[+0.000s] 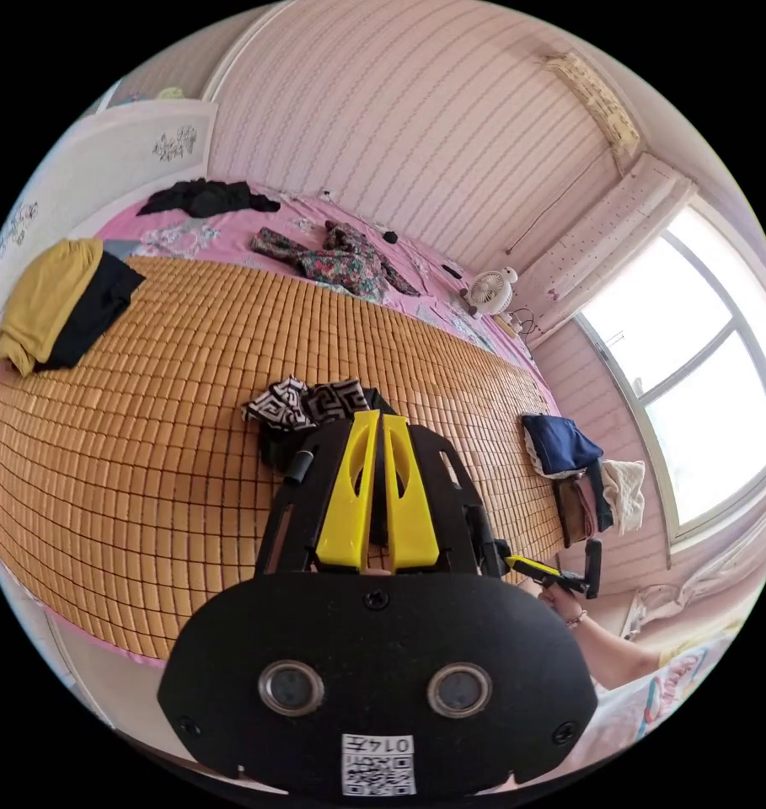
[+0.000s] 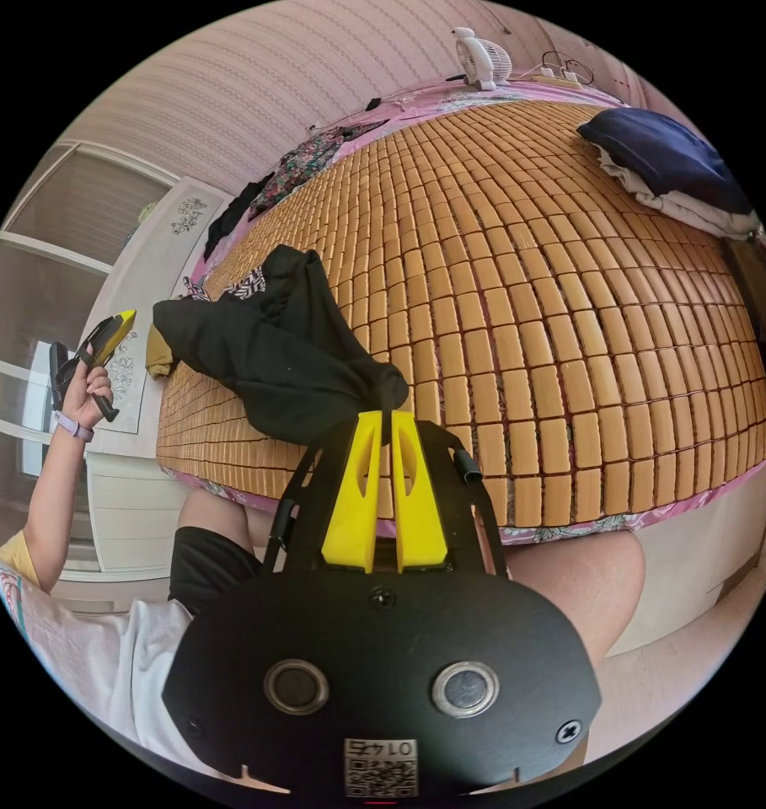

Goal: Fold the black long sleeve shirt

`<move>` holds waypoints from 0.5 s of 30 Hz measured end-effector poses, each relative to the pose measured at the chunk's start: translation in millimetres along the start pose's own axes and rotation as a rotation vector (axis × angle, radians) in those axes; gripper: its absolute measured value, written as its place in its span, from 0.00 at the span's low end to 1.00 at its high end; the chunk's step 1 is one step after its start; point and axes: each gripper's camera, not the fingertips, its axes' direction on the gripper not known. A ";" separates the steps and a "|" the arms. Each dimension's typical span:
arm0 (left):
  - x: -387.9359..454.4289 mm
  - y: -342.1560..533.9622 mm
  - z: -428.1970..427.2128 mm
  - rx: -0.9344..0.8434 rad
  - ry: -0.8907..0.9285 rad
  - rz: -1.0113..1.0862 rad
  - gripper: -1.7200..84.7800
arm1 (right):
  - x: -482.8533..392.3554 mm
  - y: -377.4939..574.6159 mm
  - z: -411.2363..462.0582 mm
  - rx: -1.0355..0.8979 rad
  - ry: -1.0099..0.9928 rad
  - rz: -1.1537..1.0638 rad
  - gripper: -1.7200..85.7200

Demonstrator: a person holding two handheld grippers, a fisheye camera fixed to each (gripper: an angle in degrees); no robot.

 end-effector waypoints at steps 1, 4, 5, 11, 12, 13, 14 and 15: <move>-2.8 14.6 14.8 -0.045 -0.009 0.004 0.05 | 3.0 0.8 5.8 -0.016 -0.009 0.015 0.03; -9.3 55.5 49.9 -0.190 -0.157 0.064 0.07 | 3.4 4.7 15.1 -0.025 -0.010 0.014 0.03; -11.5 61.9 56.6 -0.222 -0.186 0.077 0.08 | 2.2 6.0 15.8 -0.018 -0.007 0.008 0.03; -21.5 67.7 80.9 -0.255 -0.312 0.193 0.15 | -6.3 6.2 18.1 -0.035 0.021 -0.031 0.03; -16.2 64.0 83.9 -0.227 -0.310 0.269 0.16 | -7.0 6.3 18.4 -0.037 0.024 -0.033 0.03; -12.8 57.7 90.5 -0.234 -0.313 0.305 0.15 | -8.2 6.7 19.0 -0.038 0.027 -0.032 0.03; -12.0 53.8 95.2 -0.247 -0.316 0.310 0.14 | -9.7 6.9 19.6 -0.040 0.032 -0.028 0.03; -11.5 45.9 105.6 -0.280 -0.331 0.303 0.13 | -10.7 6.9 19.9 -0.043 0.036 -0.026 0.03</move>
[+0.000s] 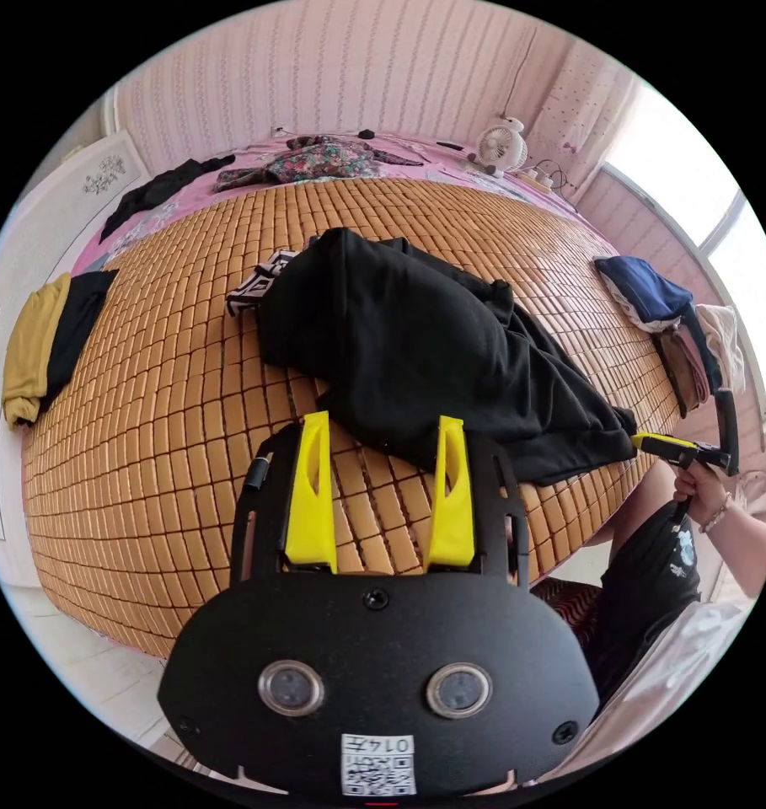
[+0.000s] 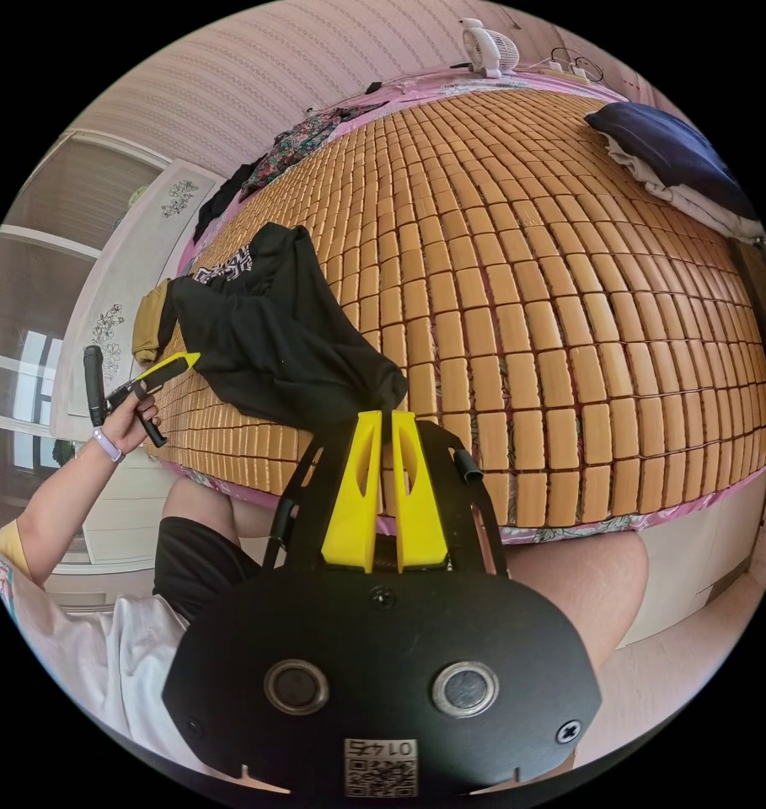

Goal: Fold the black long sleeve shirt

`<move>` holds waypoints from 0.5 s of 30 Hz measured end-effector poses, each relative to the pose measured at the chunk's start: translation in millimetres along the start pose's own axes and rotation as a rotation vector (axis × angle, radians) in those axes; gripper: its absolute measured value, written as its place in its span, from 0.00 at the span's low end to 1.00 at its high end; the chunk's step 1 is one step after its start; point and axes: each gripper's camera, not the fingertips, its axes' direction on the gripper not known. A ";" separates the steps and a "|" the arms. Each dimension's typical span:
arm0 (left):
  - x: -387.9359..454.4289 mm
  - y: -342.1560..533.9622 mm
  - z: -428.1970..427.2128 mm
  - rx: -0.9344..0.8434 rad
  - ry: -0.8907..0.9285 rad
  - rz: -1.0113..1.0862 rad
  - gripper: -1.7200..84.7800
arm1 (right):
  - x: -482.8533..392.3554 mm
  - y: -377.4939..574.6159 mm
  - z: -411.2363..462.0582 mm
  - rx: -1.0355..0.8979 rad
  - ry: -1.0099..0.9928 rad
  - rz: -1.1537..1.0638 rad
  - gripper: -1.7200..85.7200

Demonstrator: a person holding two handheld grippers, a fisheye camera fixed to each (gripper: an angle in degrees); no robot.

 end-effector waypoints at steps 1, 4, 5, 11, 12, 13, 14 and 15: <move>0.7 -8.4 6.6 -0.030 -0.005 0.000 0.11 | -2.3 -0.2 0.5 -0.005 0.010 0.003 0.03; 1.0 -18.7 12.4 -0.146 0.031 0.015 0.07 | -10.1 0.6 2.8 -0.017 0.038 -0.024 0.03; 0.3 -18.8 10.2 -0.166 0.050 0.022 0.06 | -13.1 1.4 3.5 -0.018 0.051 -0.044 0.03; -33.7 22.0 -75.6 -0.124 0.461 0.086 0.06 | -19.6 11.1 6.3 0.014 0.074 -0.099 0.03; -46.9 32.8 -90.9 -0.085 0.542 0.032 0.06 | -20.4 12.1 6.7 0.018 0.078 -0.099 0.03; -64.8 46.2 -105.1 0.030 0.581 -0.081 0.06 | -22.3 13.2 7.5 0.021 0.086 -0.099 0.03; -74.8 53.9 -110.6 0.097 0.588 -0.153 0.06 | -24.1 13.7 8.3 0.020 0.094 -0.098 0.03; -92.1 69.7 -118.0 0.214 0.577 -0.273 0.06 | -24.9 13.8 8.6 0.019 0.097 -0.097 0.03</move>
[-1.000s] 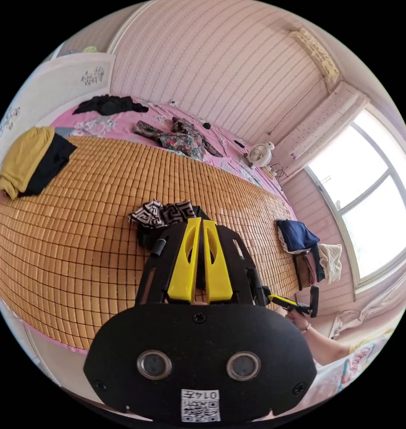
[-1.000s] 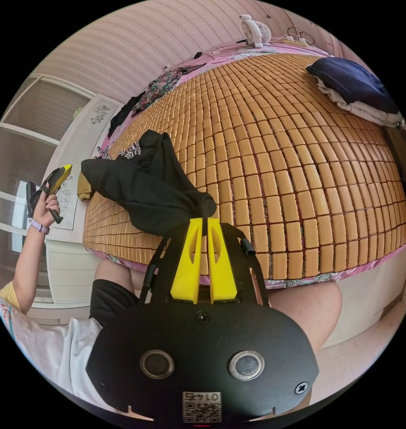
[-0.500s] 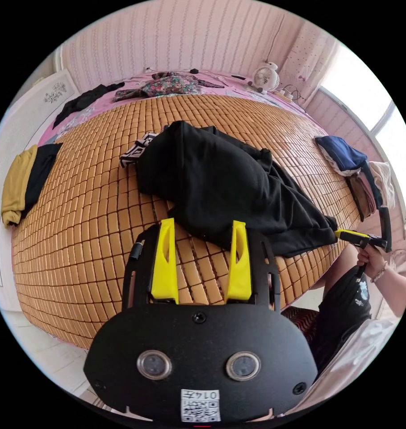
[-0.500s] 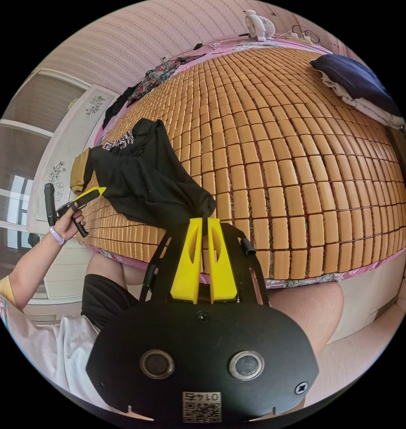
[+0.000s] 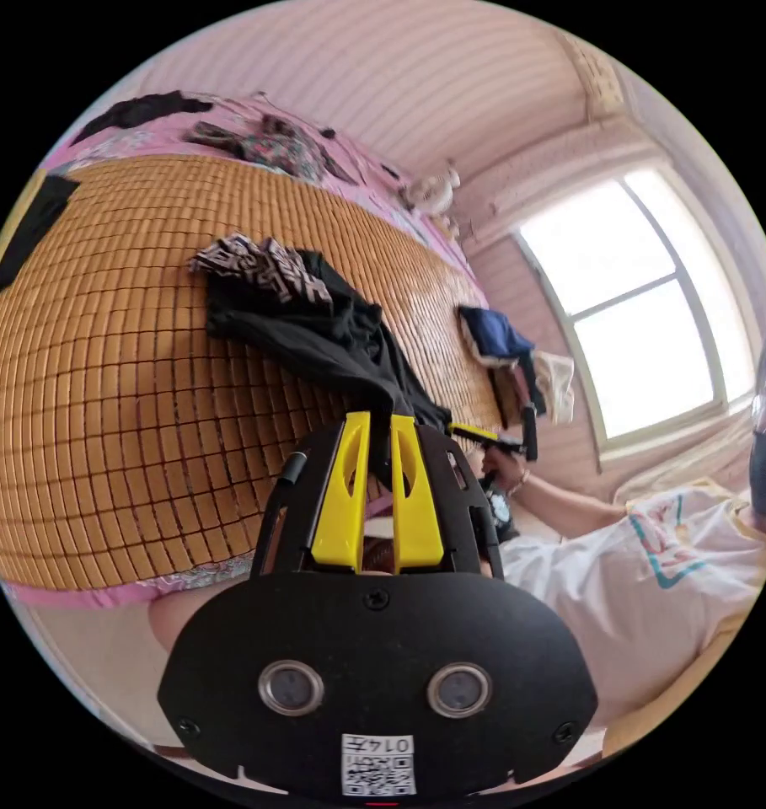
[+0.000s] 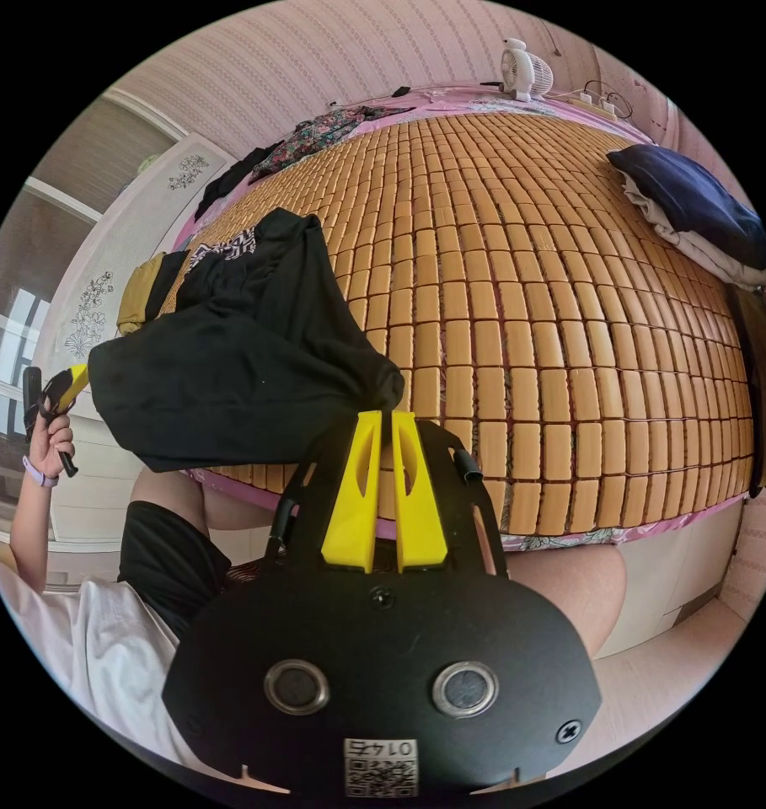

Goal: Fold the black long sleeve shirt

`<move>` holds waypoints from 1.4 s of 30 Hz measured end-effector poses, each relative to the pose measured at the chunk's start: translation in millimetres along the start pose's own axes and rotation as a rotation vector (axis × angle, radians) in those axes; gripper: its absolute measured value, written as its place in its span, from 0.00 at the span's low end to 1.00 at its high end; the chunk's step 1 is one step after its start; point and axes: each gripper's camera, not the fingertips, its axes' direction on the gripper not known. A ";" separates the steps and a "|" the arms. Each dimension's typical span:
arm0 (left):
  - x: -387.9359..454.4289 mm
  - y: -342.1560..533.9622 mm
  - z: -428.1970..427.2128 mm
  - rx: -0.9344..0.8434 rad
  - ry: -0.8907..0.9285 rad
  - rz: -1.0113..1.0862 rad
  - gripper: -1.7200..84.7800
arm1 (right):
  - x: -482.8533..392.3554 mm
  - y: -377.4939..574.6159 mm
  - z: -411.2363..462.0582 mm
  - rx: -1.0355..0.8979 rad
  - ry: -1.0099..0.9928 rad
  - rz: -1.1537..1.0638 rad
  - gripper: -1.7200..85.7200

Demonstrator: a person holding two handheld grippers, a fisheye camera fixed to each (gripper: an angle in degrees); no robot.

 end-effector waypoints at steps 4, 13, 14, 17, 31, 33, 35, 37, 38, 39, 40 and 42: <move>-22.9 31.6 -1.3 0.077 -0.194 -0.043 0.10 | -2.8 1.5 1.2 -0.003 0.008 0.008 0.03; -41.6 46.2 91.3 -0.304 -0.302 -0.063 0.10 | -8.2 5.9 2.9 -0.001 0.035 0.009 0.03; -40.5 41.7 93.3 -0.320 -0.270 -0.049 0.09 | -7.8 5.6 2.8 -0.008 0.033 0.010 0.03; -19.4 -7.7 91.6 -0.324 0.098 0.050 0.05 | -7.2 5.8 3.6 -0.009 0.034 0.030 0.03; -17.0 -33.1 116.0 -0.074 -0.045 -0.043 0.12 | 4.5 19.3 5.6 0.069 -0.007 0.051 0.03; -6.0 -31.1 128.0 -0.110 -0.098 0.019 0.12 | 5.8 19.8 6.0 0.073 -0.009 0.044 0.03; 12.5 -33.5 140.6 -0.117 -0.147 0.106 0.12 | 7.2 20.4 6.5 0.080 -0.009 0.039 0.03; 43.4 -40.7 164.3 -0.149 -0.207 0.226 0.12 | 8.5 21.4 6.9 0.089 -0.010 0.041 0.03; 52.0 -42.5 171.2 -0.159 -0.225 0.262 0.12 | 9.3 22.2 7.1 0.097 -0.010 0.042 0.03; 70.0 -45.5 186.0 -0.180 -0.281 0.334 0.12 | 9.7 22.6 7.2 0.101 -0.010 0.042 0.03; 87.1 -47.9 201.8 -0.200 -0.346 0.409 0.12 | 10.1 23.4 7.4 0.109 -0.008 0.040 0.03; 107.6 -50.5 225.0 -0.216 -0.441 0.494 0.12 | 9.8 24.3 8.0 0.119 0.002 0.026 0.03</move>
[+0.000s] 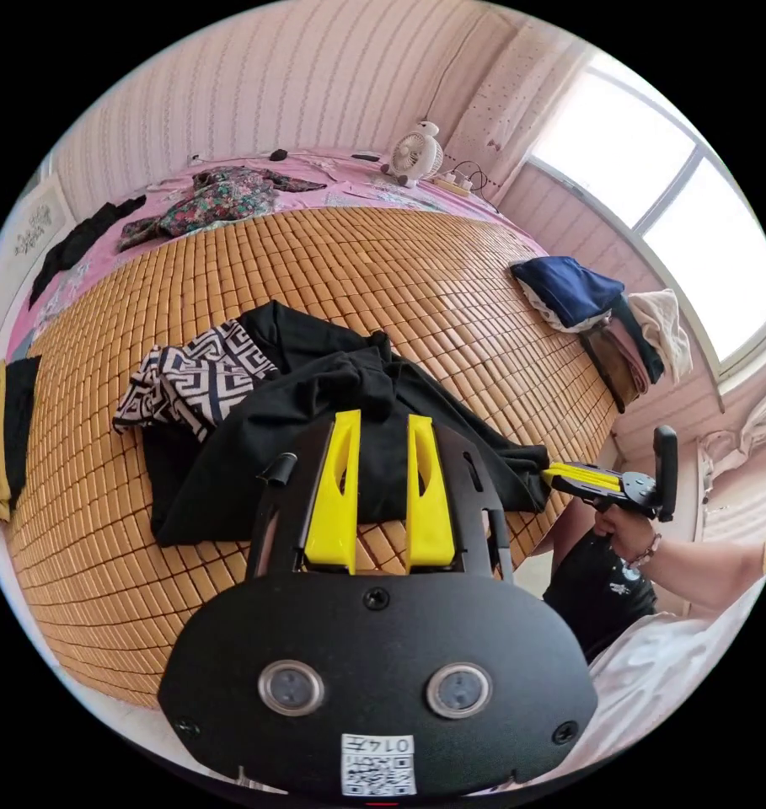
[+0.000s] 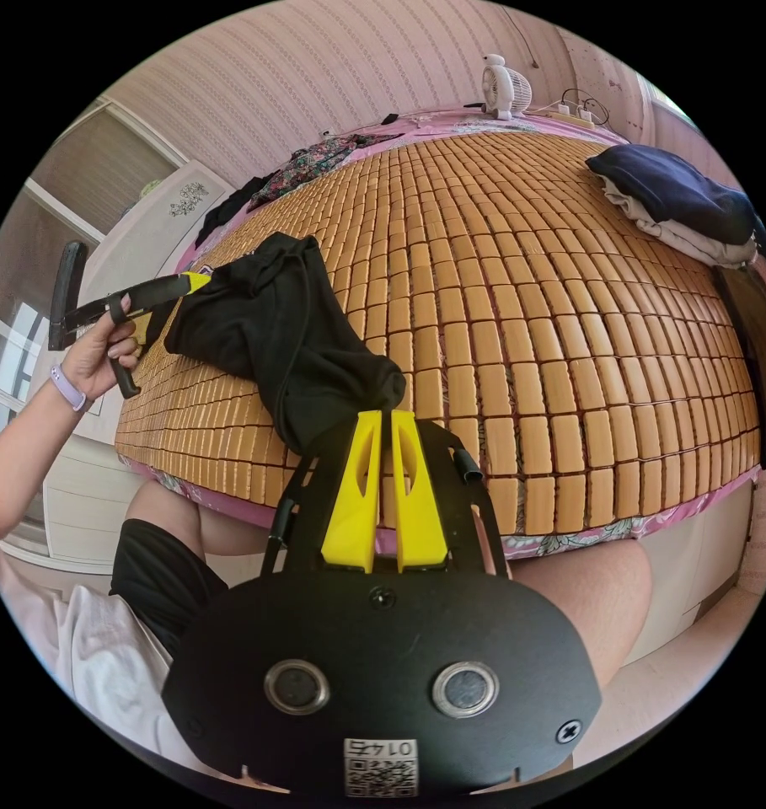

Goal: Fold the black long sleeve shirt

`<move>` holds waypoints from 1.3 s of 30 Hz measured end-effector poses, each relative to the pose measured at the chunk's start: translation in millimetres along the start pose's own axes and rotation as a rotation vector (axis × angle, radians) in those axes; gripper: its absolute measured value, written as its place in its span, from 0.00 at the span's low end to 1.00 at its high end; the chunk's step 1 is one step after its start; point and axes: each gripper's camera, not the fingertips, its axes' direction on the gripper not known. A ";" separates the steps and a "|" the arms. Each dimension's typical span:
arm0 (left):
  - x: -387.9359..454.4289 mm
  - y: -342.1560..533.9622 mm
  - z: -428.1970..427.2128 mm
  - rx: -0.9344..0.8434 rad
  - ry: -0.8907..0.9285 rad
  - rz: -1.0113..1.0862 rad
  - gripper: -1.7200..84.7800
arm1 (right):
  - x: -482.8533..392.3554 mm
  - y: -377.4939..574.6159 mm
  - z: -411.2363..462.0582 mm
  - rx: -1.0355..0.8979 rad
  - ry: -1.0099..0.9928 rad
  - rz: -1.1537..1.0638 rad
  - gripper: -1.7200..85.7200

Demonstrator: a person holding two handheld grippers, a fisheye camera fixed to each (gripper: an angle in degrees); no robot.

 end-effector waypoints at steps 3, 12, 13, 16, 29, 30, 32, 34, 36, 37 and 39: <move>22.7 -21.6 22.0 -0.037 -0.073 0.031 0.12 | 0.2 -2.7 0.9 -0.006 0.011 -0.022 0.03; 12.7 -35.5 68.3 -0.232 -0.069 -0.113 0.03 | 20.1 -19.5 2.9 -0.055 -0.059 0.003 0.03; 6.7 -31.0 51.3 -0.190 -0.044 -0.123 0.03 | 25.0 -20.3 3.1 -0.050 -0.081 0.016 0.03; -11.4 0.0 -17.9 -0.002 0.054 -0.145 0.02 | 37.2 -22.6 2.9 -0.040 -0.150 0.055 0.03; -38.3 230.7 -145.6 0.063 0.124 -0.416 0.02 | 52.9 -10.7 -40.6 0.026 -0.317 0.212 0.06; -36.7 238.8 -140.2 0.051 0.131 -0.444 0.02 | 52.4 -9.9 -41.4 0.026 -0.289 0.207 0.06; -35.0 246.8 -133.3 0.045 0.138 -0.468 0.02 | 41.0 -9.2 -43.1 0.024 -0.180 0.129 0.07; -34.4 253.4 -128.9 0.044 0.134 -0.500 0.02 | 27.7 -12.1 -40.3 0.019 -0.151 0.070 0.08; -33.9 256.3 -130.3 0.042 0.136 -0.516 0.02 | 10.9 -19.5 -31.7 -0.023 -0.134 0.003 0.10; -32.9 257.9 -133.0 0.046 0.127 -0.519 0.02 | -0.2 -24.7 -25.2 -0.039 -0.147 -0.027 0.12; -31.8 260.1 -137.5 0.047 0.121 -0.521 0.02 | -14.7 -31.5 -13.9 -0.060 -0.179 -0.052 0.14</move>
